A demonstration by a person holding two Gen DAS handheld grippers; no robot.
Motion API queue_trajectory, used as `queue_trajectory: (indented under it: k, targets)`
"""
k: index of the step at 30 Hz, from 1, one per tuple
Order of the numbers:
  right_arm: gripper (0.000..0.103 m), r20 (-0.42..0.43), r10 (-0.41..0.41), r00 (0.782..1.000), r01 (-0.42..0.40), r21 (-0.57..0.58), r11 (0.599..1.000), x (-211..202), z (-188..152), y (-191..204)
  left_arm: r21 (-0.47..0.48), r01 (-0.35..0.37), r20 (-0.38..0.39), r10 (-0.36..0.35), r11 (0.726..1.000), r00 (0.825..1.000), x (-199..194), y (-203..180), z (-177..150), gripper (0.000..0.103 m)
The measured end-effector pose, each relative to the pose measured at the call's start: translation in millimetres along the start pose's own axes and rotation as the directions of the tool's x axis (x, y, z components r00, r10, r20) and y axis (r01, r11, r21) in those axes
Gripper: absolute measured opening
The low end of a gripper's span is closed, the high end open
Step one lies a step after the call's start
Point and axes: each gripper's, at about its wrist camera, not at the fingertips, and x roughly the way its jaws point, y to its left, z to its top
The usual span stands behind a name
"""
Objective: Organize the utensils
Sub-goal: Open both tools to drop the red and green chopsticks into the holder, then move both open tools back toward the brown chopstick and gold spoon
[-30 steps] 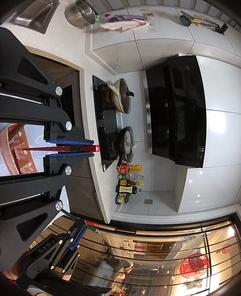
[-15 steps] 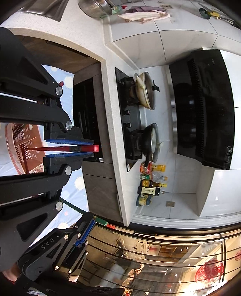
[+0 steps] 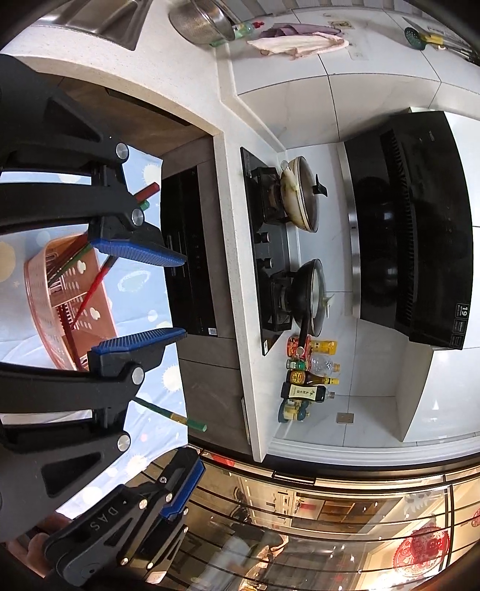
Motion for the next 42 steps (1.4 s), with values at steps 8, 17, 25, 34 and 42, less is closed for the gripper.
queue_trajectory:
  k: [8, 17, 25, 34, 42]
  targets:
    - [0.015, -0.016, 0.007, 1.0, -0.007, -0.01, 1.0, -39.7, -23.5, 3.2, 0.005, -0.007, -0.013, 0.007, 1.0, 1.0, -26.4, -0.4, -25.0, 0.033]
    - [0.015, -0.071, 0.016, 0.997, -0.017, -0.027, 0.999, -98.4, -76.3, 11.0, 0.012, -0.012, -0.058, 0.013, 1.0, 0.998, -66.4, -6.9, -75.7, 0.034]
    - [0.015, -0.138, 0.038, 0.99, -0.04, -0.008, 0.999, -147.4, -133.9, 18.2, -0.003, 0.011, -0.084, -0.012, 1.0, 0.996, -107.9, -12.4, -126.2, 0.035]
    - [0.015, -0.231, 0.067, 0.971, -0.058, 0.047, 0.997, -199.0, -215.6, 27.3, 0.016, -0.028, -0.152, 0.03, 0.999, 0.988, -134.8, -26.4, -201.3, 0.044]
    - [0.015, -0.354, 0.115, 0.928, -0.093, 0.079, 0.993, -228.4, -292.0, 46.3, -0.001, -0.023, -0.266, 0.022, 1.0, 0.964, -148.2, -37.1, -271.1, 0.045]
